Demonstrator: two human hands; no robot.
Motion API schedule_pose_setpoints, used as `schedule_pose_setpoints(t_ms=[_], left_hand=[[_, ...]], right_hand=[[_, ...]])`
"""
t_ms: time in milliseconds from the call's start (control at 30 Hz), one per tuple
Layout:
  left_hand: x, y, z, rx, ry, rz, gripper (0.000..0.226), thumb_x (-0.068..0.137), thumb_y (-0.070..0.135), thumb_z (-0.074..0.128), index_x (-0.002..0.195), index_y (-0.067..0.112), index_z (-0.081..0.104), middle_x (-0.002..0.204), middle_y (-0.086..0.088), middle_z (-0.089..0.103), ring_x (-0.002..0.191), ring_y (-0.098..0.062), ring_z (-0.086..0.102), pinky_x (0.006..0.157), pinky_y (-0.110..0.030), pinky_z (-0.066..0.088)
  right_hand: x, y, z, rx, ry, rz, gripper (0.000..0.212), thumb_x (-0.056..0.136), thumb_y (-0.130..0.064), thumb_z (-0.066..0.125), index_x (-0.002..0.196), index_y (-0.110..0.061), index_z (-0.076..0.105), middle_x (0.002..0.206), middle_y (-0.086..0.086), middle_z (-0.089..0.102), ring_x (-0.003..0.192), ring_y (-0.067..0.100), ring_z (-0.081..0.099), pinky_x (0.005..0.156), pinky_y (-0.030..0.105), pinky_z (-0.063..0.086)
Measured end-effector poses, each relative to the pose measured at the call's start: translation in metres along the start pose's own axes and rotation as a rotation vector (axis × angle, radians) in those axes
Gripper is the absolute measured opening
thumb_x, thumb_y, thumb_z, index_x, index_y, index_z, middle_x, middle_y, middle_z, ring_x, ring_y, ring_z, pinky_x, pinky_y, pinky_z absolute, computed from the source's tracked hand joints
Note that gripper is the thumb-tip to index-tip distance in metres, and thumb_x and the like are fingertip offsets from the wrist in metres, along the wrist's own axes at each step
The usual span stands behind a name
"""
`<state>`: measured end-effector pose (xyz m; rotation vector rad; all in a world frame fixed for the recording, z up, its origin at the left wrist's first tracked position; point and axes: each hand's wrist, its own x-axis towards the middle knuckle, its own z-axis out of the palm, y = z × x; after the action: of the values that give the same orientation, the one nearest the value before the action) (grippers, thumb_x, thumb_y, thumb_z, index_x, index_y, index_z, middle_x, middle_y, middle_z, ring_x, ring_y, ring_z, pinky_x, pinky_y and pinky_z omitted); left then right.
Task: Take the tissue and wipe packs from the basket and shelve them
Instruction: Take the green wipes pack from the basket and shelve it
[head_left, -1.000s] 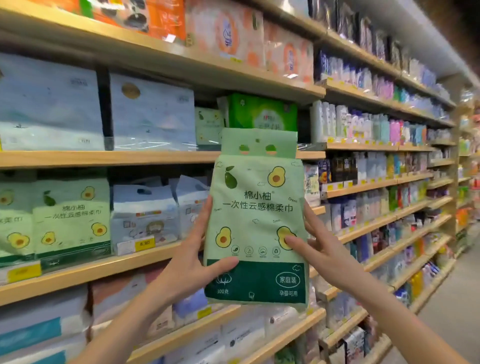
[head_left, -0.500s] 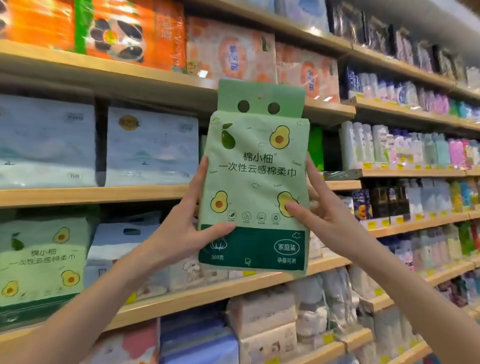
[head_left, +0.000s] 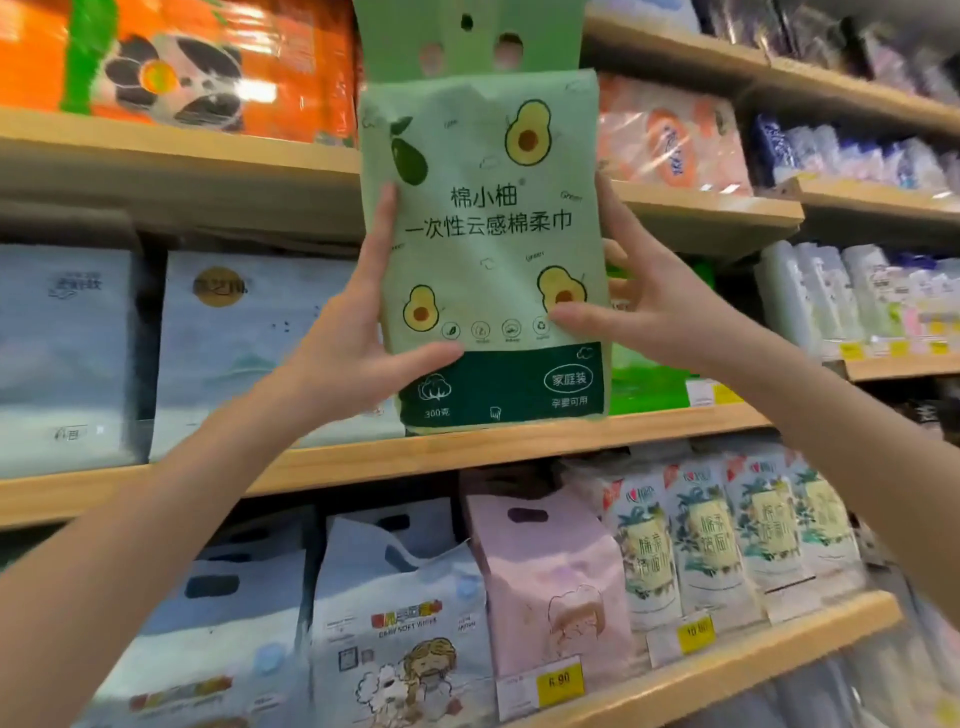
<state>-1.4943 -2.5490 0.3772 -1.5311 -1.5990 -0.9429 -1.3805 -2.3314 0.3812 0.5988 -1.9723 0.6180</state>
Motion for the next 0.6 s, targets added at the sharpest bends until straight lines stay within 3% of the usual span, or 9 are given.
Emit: schedule_pose_setpoints(t_ms=[100, 267, 367, 433, 533, 600], left_hand=[[0.020, -0.012, 0.001, 0.084, 0.011, 0.008, 0.109, 0.078, 0.016, 0.070, 0.145, 0.036, -0.014, 0.110, 0.065, 0.022, 0.109, 0.022, 0.046, 0.092, -0.009, 0.043], [0.048, -0.033, 0.003, 0.200, 0.039, 0.012, 0.110, 0.077, 0.015, 0.071, 0.146, 0.030, -0.014, 0.113, 0.058, 0.019, 0.104, 0.029, 0.041, 0.094, -0.006, 0.039], [0.061, -0.043, 0.014, 0.297, 0.071, 0.019, 0.110, 0.078, 0.017, 0.071, 0.146, 0.026, -0.016, 0.124, 0.041, 0.025, 0.109, 0.010, 0.049, 0.091, -0.007, 0.039], [0.067, -0.052, 0.022, 0.370, 0.095, 0.020, 0.111, 0.078, 0.017, 0.071, 0.145, 0.024, -0.018, 0.130, 0.026, 0.030, 0.114, -0.004, 0.051, 0.094, -0.016, 0.041], [0.072, -0.068, 0.034, 0.459, 0.089, 0.025, 0.112, 0.078, 0.020, 0.071, 0.144, 0.023, -0.020, 0.137, 0.014, 0.037, 0.118, -0.017, 0.055, 0.100, -0.038, 0.045], [0.074, -0.079, 0.042, 0.504, 0.086, 0.005, 0.114, 0.077, 0.021, 0.072, 0.144, 0.025, -0.020, 0.142, 0.008, 0.039, 0.118, -0.018, 0.055, 0.100, -0.042, 0.045]], right_hand=[[0.016, 0.020, -0.001, -0.016, 0.012, -0.030, 0.102, 0.078, -0.023, 0.070, 0.142, -0.046, -0.006, 0.148, -0.014, 0.034, 0.134, 0.006, 0.035, 0.105, 0.036, 0.042], [0.045, 0.050, 0.002, -0.022, 0.036, -0.080, 0.103, 0.078, -0.025, 0.069, 0.140, -0.049, -0.008, 0.148, -0.016, 0.034, 0.132, 0.006, 0.039, 0.103, 0.043, 0.044], [0.061, 0.073, 0.007, -0.039, 0.071, -0.106, 0.104, 0.077, -0.027, 0.069, 0.139, -0.049, -0.010, 0.147, -0.014, 0.036, 0.131, 0.010, 0.041, 0.103, 0.049, 0.042], [0.070, 0.090, 0.013, -0.032, 0.092, -0.113, 0.104, 0.077, -0.025, 0.069, 0.140, -0.047, -0.010, 0.148, -0.012, 0.035, 0.133, 0.012, 0.039, 0.103, 0.051, 0.041], [0.078, 0.115, 0.023, -0.015, 0.114, -0.110, 0.104, 0.078, -0.019, 0.069, 0.142, -0.043, -0.010, 0.148, -0.016, 0.032, 0.130, 0.005, 0.040, 0.107, 0.045, 0.039], [0.080, 0.132, 0.031, -0.010, 0.128, -0.114, 0.105, 0.078, -0.017, 0.068, 0.143, -0.040, -0.011, 0.143, -0.023, 0.028, 0.125, -0.003, 0.039, 0.108, 0.035, 0.036]])
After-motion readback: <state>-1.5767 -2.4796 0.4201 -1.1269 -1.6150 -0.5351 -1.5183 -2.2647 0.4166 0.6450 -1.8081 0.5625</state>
